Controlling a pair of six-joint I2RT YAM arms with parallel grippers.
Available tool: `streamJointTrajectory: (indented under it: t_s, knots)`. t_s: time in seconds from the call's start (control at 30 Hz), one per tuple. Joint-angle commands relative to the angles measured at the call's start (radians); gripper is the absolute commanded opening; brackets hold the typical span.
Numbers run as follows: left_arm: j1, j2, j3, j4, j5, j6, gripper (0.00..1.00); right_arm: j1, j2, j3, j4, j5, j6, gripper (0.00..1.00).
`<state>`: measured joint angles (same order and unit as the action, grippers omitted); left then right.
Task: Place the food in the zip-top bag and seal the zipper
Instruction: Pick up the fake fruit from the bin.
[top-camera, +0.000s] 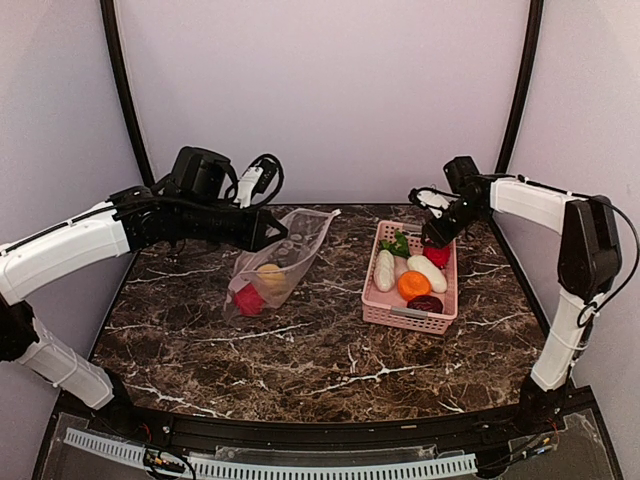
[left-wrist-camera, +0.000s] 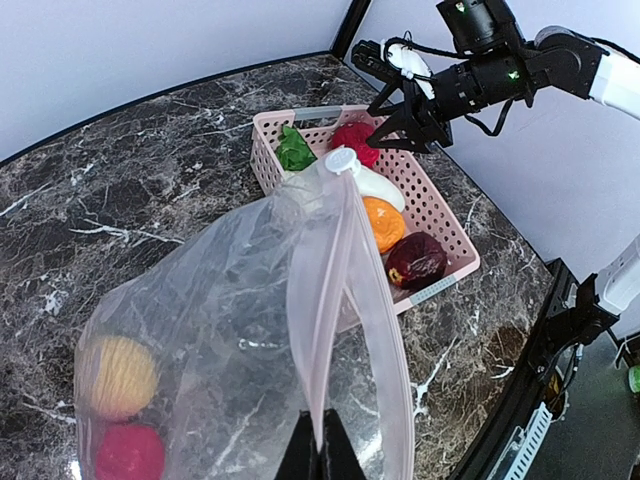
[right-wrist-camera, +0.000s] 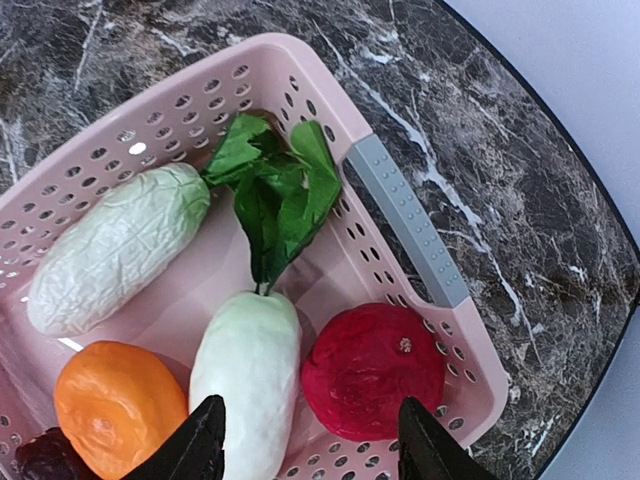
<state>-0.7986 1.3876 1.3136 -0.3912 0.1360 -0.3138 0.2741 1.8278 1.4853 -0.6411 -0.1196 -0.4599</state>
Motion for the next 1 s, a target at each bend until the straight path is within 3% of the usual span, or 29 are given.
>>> streamJointTrajectory:
  t_s: [0.0, 0.57, 0.73, 0.97]
  knots:
    - [0.002, -0.024, -0.004, -0.012, -0.035, 0.016, 0.01, 0.002, 0.018, -0.012, 0.042, 0.099, -0.033, 0.56]
    - [0.002, -0.024, -0.011, -0.001, -0.030, 0.014, 0.01, 0.003, 0.082, -0.036, 0.043, 0.186, -0.048, 0.56]
    - [0.002, -0.032, -0.020, 0.007, -0.025, 0.005, 0.01, 0.005, 0.097, -0.037, 0.050, 0.201, -0.046, 0.62]
    - [0.002, -0.041, -0.038, 0.017, -0.027, -0.005, 0.01, 0.005, 0.132, -0.032, 0.067, 0.259, -0.043, 0.62]
